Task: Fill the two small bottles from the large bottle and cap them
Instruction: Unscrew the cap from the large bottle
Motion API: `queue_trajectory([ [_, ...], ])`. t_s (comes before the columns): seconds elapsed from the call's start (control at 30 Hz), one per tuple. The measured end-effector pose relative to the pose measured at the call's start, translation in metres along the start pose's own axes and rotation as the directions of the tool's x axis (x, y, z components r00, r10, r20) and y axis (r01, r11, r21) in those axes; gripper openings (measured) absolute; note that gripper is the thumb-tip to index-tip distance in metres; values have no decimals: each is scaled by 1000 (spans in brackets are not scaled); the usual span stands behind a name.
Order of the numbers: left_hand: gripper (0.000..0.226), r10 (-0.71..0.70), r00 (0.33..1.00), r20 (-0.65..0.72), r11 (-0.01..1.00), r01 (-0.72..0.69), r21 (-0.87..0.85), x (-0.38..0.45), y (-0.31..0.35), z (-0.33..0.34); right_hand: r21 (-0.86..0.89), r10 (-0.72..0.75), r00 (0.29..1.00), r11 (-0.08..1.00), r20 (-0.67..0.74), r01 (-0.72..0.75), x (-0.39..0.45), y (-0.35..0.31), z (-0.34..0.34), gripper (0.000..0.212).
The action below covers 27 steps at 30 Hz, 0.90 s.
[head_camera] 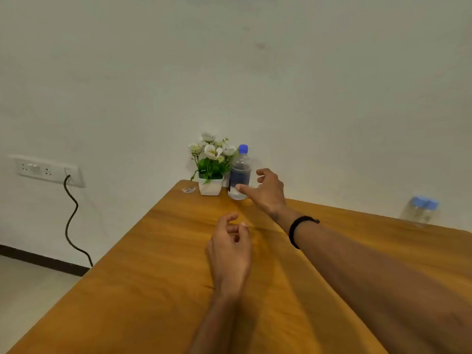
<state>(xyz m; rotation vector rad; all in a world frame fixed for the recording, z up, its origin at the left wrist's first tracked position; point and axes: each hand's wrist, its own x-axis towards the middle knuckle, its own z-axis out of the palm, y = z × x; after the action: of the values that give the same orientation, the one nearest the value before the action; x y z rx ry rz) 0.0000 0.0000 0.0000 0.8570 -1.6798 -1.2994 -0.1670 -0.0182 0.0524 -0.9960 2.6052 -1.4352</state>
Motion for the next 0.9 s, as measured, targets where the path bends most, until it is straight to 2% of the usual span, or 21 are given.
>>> queue_trajectory([
  [0.17, 32, -39, 999, -32, 999, 39, -9, 3, -1, 3, 32, 50, 998, 998, 33, -51, 25, -8, 18, 96],
  [0.5, 35, -104, 993, -53, 994, 105, 7, 8, 0, 5, 165, 92, 992, 983, -83, -78, 52, -4, 46, 81],
  [0.67, 35, -107, 994, -26, 994, 108, 15, 10, -1, 3, 86, 42, 987, 996, -153, -29, 49, 2, 43, 79],
  [0.9, 36, -81, 995, -56, 994, 76, -77, 8, -1, 0, 111, -45, 987, 992, -153, 62, 8, 6, 10, 74],
])
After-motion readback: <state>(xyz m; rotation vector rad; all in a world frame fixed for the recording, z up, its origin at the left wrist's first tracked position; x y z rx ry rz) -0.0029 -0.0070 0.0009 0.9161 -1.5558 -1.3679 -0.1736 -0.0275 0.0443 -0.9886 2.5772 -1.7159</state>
